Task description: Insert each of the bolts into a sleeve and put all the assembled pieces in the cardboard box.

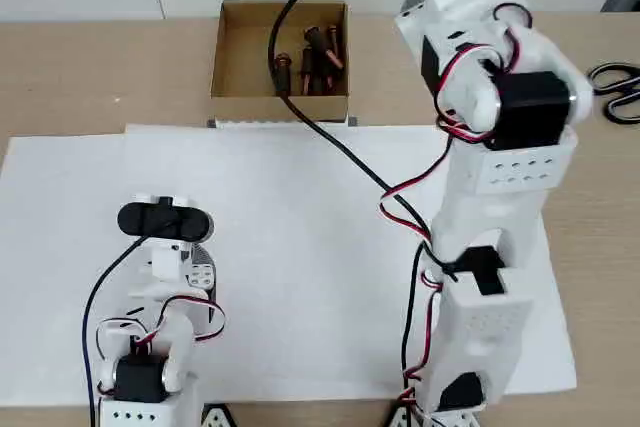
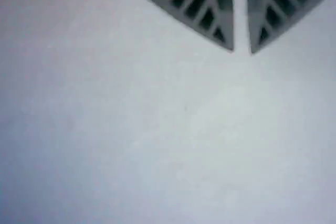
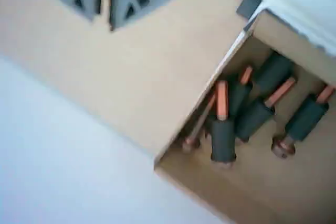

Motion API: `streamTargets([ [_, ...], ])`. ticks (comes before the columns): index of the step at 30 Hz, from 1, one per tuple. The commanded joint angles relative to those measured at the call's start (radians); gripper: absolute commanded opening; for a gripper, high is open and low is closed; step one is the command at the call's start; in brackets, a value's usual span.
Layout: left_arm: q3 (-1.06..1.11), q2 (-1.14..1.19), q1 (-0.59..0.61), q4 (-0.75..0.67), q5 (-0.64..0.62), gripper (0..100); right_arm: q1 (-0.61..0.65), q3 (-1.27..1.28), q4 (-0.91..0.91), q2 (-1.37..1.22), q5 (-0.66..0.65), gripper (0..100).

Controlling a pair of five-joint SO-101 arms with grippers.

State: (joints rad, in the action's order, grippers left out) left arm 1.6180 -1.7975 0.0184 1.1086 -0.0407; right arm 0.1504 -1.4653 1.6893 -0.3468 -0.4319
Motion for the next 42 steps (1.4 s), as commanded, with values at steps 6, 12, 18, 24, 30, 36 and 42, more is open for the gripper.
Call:
streamTargets([
  [6,-0.002,-0.011,0.005,-0.014,0.005,1,-0.051,0.651,-0.002,0.453,0.149,0.3],
  [12,-0.002,-0.011,0.005,-0.014,0.005,1,-0.067,1.105,-0.01,0.736,0.275,0.3],
  [18,-0.002,-0.011,0.005,-0.014,0.005,1,-0.097,1.521,-0.104,1.03,0.365,0.3],
  [24,-0.002,-0.011,0.005,-0.014,0.005,1,-0.163,2.041,-0.312,1.391,0.365,0.3],
  [30,-0.002,-0.011,0.005,-0.014,0.005,1,-0.252,2.516,-0.542,1.722,0.359,0.3],
  [36,-0.002,-0.011,0.005,-0.014,0.005,1,-0.254,2.788,-0.575,1.949,0.359,0.3],
  [42,-0.002,-0.011,0.005,-0.014,0.006,1,-0.255,3.0,-0.575,2.155,0.301,0.2],
])
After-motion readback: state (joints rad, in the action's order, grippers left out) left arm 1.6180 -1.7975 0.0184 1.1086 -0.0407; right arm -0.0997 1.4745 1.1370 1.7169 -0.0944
